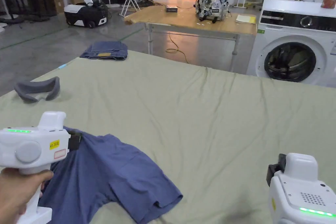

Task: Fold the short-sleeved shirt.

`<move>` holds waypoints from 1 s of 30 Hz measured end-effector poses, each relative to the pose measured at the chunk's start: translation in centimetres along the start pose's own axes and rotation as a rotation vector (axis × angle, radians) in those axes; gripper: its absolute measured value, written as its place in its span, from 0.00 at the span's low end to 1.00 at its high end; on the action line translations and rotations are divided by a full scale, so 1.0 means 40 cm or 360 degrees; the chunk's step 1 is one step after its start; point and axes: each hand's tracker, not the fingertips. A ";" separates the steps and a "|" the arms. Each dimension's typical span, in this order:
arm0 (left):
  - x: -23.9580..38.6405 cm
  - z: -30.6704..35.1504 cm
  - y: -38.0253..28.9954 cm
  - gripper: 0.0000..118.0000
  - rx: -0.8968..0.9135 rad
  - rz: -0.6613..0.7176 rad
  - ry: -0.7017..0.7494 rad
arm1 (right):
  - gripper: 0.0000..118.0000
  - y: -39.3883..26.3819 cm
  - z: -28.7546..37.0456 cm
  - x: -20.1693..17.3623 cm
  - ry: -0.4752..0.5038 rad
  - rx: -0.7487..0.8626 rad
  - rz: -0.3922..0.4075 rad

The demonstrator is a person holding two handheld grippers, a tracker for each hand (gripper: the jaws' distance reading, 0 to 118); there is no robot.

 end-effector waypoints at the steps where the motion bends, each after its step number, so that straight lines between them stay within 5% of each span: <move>1: 0.020 0.014 0.027 0.00 0.0021 -0.0013 -0.0043 | 0.00 0.004 0.003 0.008 -0.0008 0.0010 -0.0005; 16: 0.541 0.120 0.352 0.00 0.0451 -0.0320 -0.0698 | 0.00 0.057 0.074 0.162 -0.0181 0.0109 -0.0105; 24: 0.930 0.096 0.222 0.00 0.0275 -0.0548 -0.1113 | 0.00 0.057 0.118 0.279 -0.0324 0.0112 -0.0149; 30: 1.098 0.055 0.068 0.00 0.0098 -0.0642 -0.1205 | 0.00 0.021 0.145 0.357 -0.0407 0.0065 -0.0165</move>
